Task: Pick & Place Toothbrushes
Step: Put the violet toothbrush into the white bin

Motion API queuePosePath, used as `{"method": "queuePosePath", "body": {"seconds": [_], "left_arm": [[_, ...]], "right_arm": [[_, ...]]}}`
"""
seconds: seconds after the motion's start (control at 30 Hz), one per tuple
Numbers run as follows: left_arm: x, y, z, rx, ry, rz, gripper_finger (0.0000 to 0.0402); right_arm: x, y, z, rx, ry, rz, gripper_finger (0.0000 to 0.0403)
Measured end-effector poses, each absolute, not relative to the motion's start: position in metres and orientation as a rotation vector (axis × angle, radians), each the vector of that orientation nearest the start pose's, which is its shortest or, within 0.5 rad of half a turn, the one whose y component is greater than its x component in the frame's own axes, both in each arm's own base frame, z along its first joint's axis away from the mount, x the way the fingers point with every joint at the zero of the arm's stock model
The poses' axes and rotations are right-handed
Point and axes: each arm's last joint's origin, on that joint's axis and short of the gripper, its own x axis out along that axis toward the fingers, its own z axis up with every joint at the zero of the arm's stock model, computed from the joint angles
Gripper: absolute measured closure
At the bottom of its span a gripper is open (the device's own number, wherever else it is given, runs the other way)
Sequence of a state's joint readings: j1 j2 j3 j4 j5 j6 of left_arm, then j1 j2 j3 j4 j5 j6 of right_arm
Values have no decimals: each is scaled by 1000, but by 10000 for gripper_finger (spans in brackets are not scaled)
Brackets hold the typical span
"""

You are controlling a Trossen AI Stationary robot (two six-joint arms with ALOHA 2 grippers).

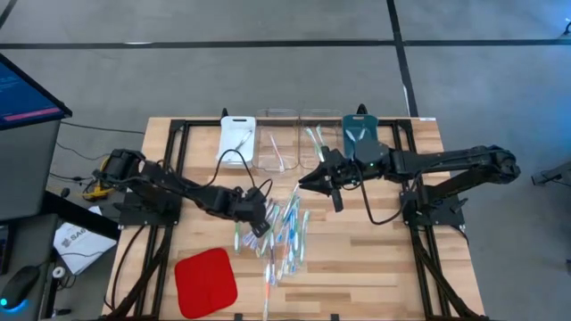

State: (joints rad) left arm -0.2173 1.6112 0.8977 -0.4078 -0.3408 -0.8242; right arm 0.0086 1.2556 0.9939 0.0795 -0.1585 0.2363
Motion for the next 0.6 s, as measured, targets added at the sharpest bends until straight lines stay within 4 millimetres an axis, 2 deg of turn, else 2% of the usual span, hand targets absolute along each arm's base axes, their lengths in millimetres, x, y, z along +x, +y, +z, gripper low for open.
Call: {"method": "queuePosePath", "body": {"seconds": [0.4,0.6], "left_arm": [[287,-54,150,-459,930,512,243],[286,-55,149,-465,926,516,243]], "right_arm": [[285,6,332,248,199,138,339],[285,6,331,250,212,138,339]]}}
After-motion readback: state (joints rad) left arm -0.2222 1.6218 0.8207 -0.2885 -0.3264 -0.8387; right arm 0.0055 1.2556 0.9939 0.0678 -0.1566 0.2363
